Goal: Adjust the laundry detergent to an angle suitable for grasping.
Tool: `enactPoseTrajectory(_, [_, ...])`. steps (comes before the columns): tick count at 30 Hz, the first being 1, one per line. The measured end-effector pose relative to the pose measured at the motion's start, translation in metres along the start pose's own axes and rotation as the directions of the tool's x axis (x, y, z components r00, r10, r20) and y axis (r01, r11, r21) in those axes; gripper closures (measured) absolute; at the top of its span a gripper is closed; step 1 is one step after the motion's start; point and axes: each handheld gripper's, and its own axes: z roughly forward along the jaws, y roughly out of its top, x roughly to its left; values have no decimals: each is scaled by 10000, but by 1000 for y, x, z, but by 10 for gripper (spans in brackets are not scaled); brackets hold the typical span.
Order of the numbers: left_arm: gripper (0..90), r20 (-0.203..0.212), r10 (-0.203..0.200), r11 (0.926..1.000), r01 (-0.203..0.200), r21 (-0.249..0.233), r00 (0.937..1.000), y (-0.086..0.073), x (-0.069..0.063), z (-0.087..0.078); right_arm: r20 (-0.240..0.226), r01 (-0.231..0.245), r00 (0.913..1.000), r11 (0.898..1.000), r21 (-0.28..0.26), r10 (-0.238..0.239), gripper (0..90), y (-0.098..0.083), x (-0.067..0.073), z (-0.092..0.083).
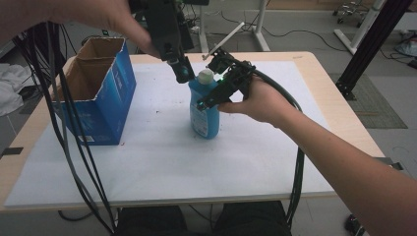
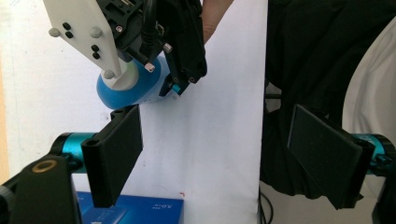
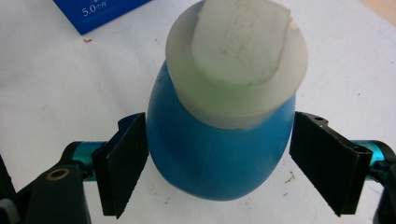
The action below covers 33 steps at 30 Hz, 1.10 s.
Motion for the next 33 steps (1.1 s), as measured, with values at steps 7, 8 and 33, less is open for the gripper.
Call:
enactPoseTrajectory(7, [181,12,21,10000,-21,18,10000,0,0,0,-88,19,10000,10000,-10,-19,269,0,1,1])
enactPoseTrajectory(8, [181,12,12,10000,-12,8,10000,0,0,0,-84,17,10000,10000,-8,-17,270,0,1,1])
enactPoseTrajectory(33, [181,10,19,10000,-19,47,10000,1,0,1,141,55,9999,9996,-280,-51,397,-2,3,0])
